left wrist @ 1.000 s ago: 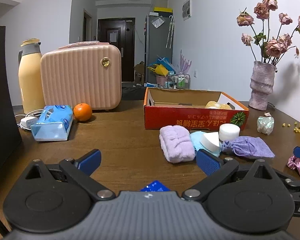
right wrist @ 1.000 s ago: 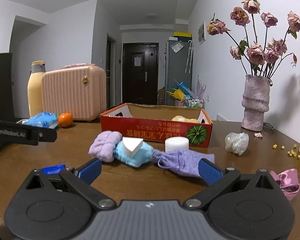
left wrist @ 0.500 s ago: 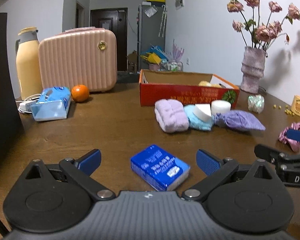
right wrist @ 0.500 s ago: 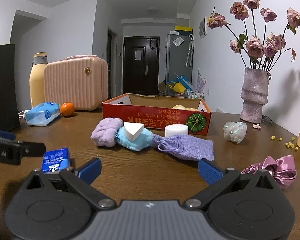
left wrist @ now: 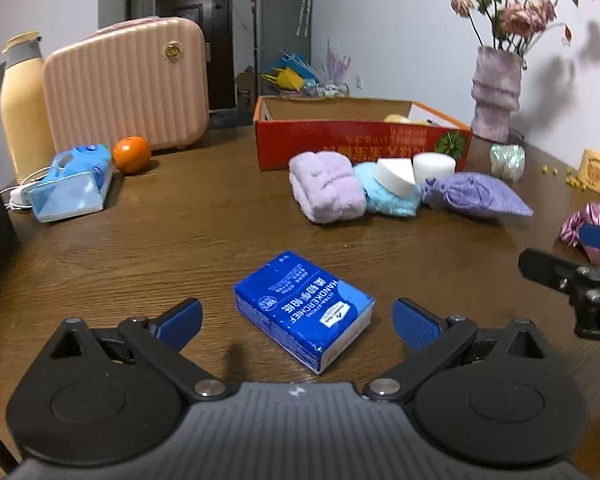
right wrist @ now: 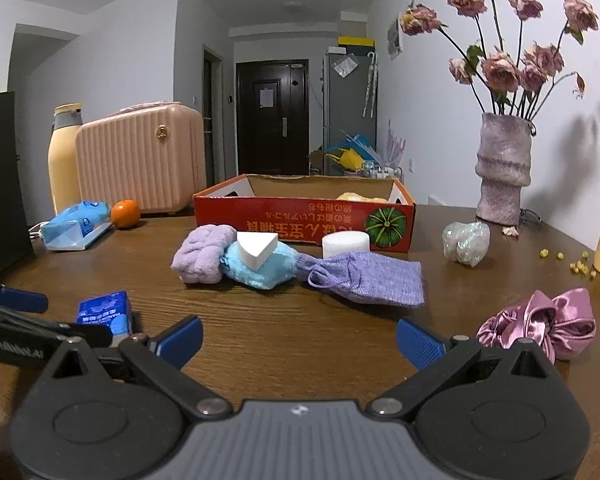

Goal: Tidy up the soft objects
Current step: 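Move the left tool to the blue tissue pack and grasp it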

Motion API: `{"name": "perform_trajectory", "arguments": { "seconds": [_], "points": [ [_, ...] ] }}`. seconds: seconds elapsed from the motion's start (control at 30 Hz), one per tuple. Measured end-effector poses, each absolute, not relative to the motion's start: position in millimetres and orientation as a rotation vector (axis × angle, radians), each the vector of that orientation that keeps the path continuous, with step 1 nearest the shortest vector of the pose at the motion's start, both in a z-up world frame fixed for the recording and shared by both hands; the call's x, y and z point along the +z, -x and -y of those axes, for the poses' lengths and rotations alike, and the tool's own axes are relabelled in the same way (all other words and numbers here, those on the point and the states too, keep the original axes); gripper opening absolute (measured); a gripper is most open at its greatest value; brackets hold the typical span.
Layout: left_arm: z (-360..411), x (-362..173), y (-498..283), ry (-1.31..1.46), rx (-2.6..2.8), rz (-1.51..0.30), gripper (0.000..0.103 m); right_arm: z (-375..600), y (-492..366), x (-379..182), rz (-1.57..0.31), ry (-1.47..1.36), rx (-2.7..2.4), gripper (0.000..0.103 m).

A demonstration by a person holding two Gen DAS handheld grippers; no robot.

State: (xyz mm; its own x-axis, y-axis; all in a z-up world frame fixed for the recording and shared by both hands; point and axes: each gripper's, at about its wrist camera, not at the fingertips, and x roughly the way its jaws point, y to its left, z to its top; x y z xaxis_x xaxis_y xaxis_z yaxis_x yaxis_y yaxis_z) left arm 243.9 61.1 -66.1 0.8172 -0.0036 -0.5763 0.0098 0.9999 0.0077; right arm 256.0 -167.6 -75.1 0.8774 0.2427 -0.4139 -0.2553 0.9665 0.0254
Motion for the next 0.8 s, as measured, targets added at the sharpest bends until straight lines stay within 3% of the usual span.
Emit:
{"name": "perform_trajectory", "arguments": {
  "seconds": [0.8],
  "points": [
    [-62.7, -89.3, -291.6, -0.078, -0.107, -0.708, 0.101, 173.9, -270.1, -82.0, -0.505, -0.010, 0.221, 0.103]
  ]
}}
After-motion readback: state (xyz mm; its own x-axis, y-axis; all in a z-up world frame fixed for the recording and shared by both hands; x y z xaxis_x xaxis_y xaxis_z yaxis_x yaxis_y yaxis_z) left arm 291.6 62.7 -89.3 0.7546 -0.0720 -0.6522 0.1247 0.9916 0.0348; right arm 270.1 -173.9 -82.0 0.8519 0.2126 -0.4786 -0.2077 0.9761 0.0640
